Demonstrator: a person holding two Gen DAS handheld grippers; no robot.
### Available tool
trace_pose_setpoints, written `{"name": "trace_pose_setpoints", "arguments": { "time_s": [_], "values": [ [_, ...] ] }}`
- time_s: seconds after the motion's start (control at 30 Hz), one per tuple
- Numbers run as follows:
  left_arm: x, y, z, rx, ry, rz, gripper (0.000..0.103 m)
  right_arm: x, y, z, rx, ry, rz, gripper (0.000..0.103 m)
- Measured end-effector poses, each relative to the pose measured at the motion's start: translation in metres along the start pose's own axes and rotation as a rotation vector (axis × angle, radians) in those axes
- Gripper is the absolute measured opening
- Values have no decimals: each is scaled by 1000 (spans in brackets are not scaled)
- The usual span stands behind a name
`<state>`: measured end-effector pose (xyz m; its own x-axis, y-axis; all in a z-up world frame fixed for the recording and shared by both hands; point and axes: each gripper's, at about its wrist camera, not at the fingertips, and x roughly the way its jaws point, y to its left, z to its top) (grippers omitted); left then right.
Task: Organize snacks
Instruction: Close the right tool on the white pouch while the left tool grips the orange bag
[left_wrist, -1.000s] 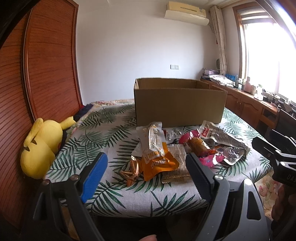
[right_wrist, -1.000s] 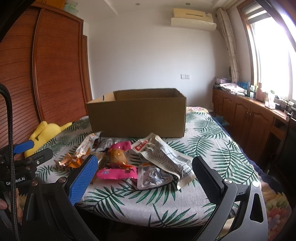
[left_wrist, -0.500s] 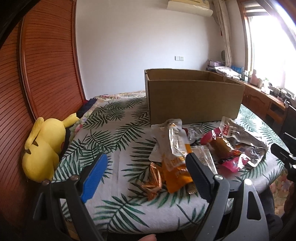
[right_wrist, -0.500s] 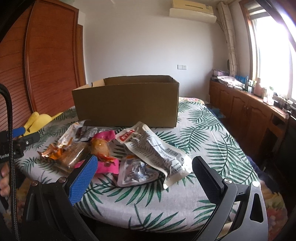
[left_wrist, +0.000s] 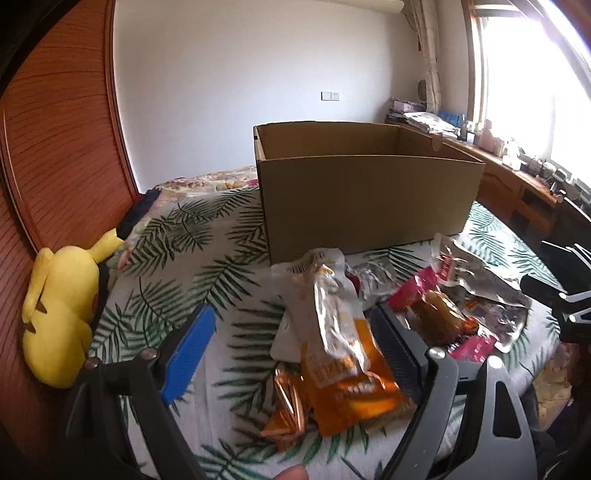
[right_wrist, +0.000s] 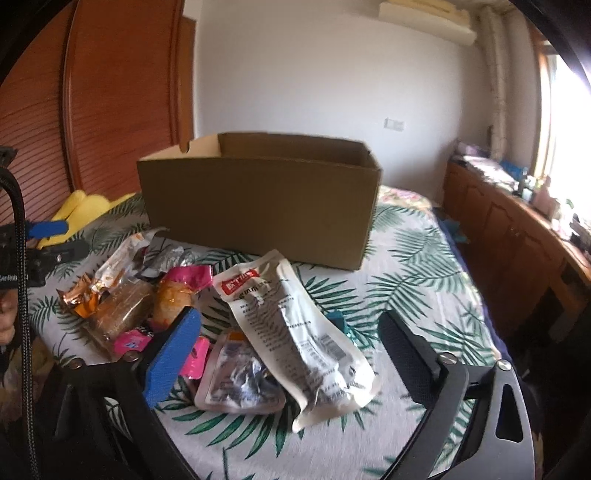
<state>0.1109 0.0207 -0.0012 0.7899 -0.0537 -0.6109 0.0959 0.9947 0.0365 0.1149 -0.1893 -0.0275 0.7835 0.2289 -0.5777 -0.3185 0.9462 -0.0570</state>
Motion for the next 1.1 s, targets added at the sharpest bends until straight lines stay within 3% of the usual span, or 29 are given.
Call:
{"name": "trace_pose_setpoints", "arguments": {
  "time_s": [0.17, 0.47, 0.77, 1.1],
  "values": [
    [15, -6, 10, 36, 24, 9, 87, 32, 0, 3, -31, 101, 67, 88],
    [50, -8, 16, 6, 139, -57, 87, 68, -7, -1, -50, 208, 79, 84],
    [79, -8, 19, -36, 256, -107, 87, 85, -6, 1, -50, 273, 97, 82],
    [94, 14, 13, -139, 342, -187, 87, 89, -10, 0, -35, 274, 92, 82]
  ]
}}
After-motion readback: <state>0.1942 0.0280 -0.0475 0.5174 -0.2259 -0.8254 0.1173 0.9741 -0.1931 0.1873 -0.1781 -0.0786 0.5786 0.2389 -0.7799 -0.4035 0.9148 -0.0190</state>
